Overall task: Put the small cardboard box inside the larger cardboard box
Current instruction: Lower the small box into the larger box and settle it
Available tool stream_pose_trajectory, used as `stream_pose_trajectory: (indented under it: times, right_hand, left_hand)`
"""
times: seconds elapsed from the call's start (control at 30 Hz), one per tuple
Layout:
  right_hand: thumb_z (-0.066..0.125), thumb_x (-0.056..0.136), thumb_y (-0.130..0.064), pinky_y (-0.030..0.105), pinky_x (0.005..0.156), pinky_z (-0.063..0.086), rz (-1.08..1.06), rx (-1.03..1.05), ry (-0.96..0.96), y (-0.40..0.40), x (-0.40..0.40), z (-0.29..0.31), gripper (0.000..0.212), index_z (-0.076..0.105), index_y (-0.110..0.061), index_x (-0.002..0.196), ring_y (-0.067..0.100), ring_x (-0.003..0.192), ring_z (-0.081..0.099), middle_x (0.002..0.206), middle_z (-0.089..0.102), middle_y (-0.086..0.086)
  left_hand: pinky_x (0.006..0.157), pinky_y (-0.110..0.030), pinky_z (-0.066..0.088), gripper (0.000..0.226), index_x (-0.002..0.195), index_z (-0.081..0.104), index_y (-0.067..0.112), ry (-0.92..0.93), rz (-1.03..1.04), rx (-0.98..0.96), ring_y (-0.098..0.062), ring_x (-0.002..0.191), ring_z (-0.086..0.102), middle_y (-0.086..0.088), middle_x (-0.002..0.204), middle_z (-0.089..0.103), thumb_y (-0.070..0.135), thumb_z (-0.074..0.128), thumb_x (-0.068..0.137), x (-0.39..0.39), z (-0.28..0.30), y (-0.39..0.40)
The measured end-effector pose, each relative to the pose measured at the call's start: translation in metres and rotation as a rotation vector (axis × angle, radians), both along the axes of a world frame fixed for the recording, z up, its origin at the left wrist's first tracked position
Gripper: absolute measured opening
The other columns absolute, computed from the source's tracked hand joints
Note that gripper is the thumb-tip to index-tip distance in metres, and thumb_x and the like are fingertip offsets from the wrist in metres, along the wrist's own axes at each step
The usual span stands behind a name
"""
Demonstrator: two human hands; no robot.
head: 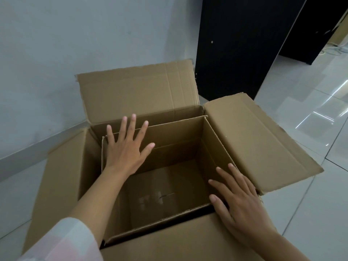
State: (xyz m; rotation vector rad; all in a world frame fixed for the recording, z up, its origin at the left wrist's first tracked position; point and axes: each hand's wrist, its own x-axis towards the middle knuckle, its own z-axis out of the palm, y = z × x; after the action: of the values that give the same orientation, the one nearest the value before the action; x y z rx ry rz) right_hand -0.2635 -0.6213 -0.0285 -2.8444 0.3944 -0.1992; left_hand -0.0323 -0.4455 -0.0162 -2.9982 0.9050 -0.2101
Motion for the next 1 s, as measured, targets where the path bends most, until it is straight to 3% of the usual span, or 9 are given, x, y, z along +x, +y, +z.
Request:
stream_pose_trajectory:
  times: [0.2,0.33,0.5,0.63,0.77,0.93,1.0]
  right_hand:
    - [-0.008,0.075,-0.07,0.019,0.103,-0.026,-0.057,0.07,-0.02,-0.006,0.006,0.006,0.083,0.039,-0.031,0.132,0.0,0.131,-0.029,0.152,0.02,-0.003]
    - [-0.024,0.058,-0.076,0.029,0.105,-0.024,-0.076,0.049,0.079,-0.008,0.004,0.009,0.103,0.026,-0.033,0.137,0.01,0.132,-0.029,0.155,0.007,-0.004]
    - [-0.015,0.062,-0.079,0.033,0.111,-0.014,-0.171,0.121,-0.022,-0.01,-0.004,0.015,0.1,0.027,-0.029,0.138,0.007,0.134,-0.02,0.154,0.012,-0.002]
    - [-0.019,0.058,-0.08,0.037,0.111,-0.016,-0.194,0.098,0.021,-0.003,-0.014,0.005,0.103,0.014,-0.029,0.141,0.011,0.133,-0.028,0.155,-0.002,0.0]
    - [-0.019,0.061,-0.079,0.039,0.11,-0.019,-0.184,0.073,0.021,-0.001,-0.013,-0.003,0.098,0.012,-0.032,0.142,0.015,0.134,-0.029,0.155,-0.004,0.0]
    - [-0.014,0.063,-0.08,0.039,0.105,-0.027,-0.124,0.036,0.012,-0.008,-0.012,-0.002,0.092,0.014,-0.038,0.14,0.019,0.135,-0.027,0.155,-0.001,0.0]
    - [-0.011,0.066,-0.08,0.039,0.105,-0.027,-0.124,0.01,-0.008,-0.012,-0.01,-0.004,0.09,0.021,-0.037,0.139,0.021,0.137,-0.021,0.155,0.006,0.003]
  left_hand:
    - [0.105,-0.05,-0.012,0.071,0.136,-0.016,0.033,0.092,0.13,-0.016,-0.022,0.13,-0.027,0.0,0.14,-0.027,0.069,0.0,0.078,-0.041,0.022,0.036]
    - [0.107,-0.053,-0.015,0.075,0.132,-0.029,0.033,0.319,0.23,0.022,-0.023,0.123,-0.039,0.0,0.136,-0.041,0.07,-0.006,0.071,-0.075,0.023,0.069]
    - [0.111,-0.052,-0.01,0.086,0.119,-0.04,0.037,0.435,0.303,-0.159,-0.019,0.125,-0.037,0.002,0.135,-0.042,0.082,-0.021,0.048,-0.11,0.02,0.102]
    - [0.112,-0.051,-0.006,0.09,0.113,-0.044,0.037,0.502,0.341,-0.237,-0.015,0.126,-0.034,0.006,0.134,-0.038,0.084,-0.025,0.039,-0.132,0.013,0.106]
    - [0.114,-0.05,-0.004,0.096,0.122,-0.035,0.034,0.477,0.324,-0.302,-0.021,0.136,-0.024,0.007,0.138,-0.031,0.085,-0.024,0.042,-0.134,0.008,0.106]
    - [0.111,-0.056,-0.007,0.089,0.125,-0.024,0.052,0.447,0.1,-0.184,-0.021,0.133,-0.032,0.008,0.142,-0.033,0.09,-0.016,0.045,-0.136,0.001,0.115]
    - [0.111,-0.056,-0.005,0.094,0.129,-0.019,0.047,0.422,0.126,-0.185,-0.022,0.132,-0.03,0.008,0.143,-0.029,0.09,-0.015,0.045,-0.135,-0.001,0.116]
